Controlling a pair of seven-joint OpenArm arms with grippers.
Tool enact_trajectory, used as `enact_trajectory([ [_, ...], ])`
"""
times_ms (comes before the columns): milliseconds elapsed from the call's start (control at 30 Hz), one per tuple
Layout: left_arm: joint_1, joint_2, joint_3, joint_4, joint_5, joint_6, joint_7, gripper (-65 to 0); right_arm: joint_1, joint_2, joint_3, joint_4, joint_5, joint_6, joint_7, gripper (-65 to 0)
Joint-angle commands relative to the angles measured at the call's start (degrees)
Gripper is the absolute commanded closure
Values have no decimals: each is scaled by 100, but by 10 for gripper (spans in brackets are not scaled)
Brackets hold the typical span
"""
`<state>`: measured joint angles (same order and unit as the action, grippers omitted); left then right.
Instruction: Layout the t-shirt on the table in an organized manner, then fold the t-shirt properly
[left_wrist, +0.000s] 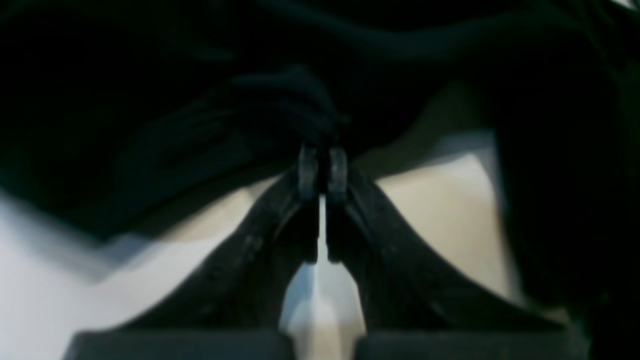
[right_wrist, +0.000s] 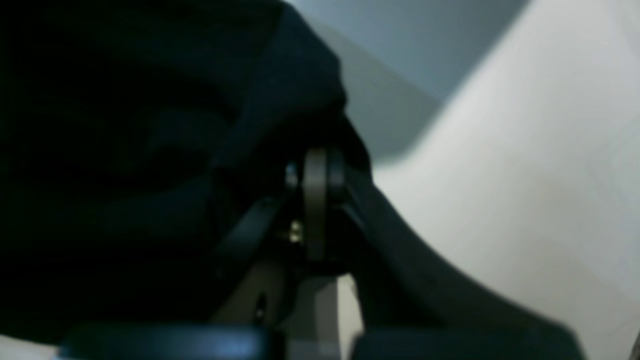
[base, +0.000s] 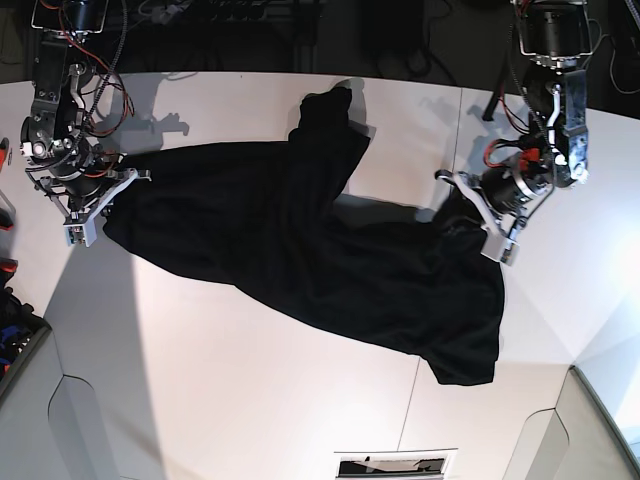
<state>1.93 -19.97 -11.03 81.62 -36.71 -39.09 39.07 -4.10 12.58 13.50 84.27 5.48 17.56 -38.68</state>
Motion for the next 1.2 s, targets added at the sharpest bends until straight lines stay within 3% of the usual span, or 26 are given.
enact_trajectory([
  [0, -111, -199, -190, 175, -186, -66, -48, 0, -52, 79, -22, -50, -164, -13, -459, 0],
  [133, -111, -804, -732, 651, -546, -66, 105, 0, -52, 372, -17, -50, -162, -337, -332, 0],
  [267, -116, -1340, -1062, 1543, -728, -63, 103, 0, -52, 623, 26, -50, -157, -389, -330, 0],
  [367, -114, -1552, -1047, 2006, -719, -63, 107, 0, -48, 662, 31, -50, -66, -374, -332, 0],
  [600, -94, -1447, -264, 1255, -446, -63, 570, 0, -37, 614, 31, -50, 208, -306, -334, 0],
  [633, -94, -1440, -149, 1082, -444, -61, 575, -25, -37, 614, 31, -50, 232, -234, -334, 0],
  [733, -81, -1432, -11, 787, -584, -57, 579, -223, -39, 612, 31, -50, 269, -210, -345, 0],
  [800, -81, -1432, -87, 780, -905, -42, 638, -282, -39, 614, 31, -50, 267, -210, -363, 0],
  [933, -79, -1432, -581, 957, -1591, -91, 1021, -282, -39, 614, 31, -50, 264, -210, -402, 0],
  [1167, 315, -1432, -1379, 1261, -1582, -91, 964, -286, -37, 614, 31, -50, 271, -210, -367, 0],
])
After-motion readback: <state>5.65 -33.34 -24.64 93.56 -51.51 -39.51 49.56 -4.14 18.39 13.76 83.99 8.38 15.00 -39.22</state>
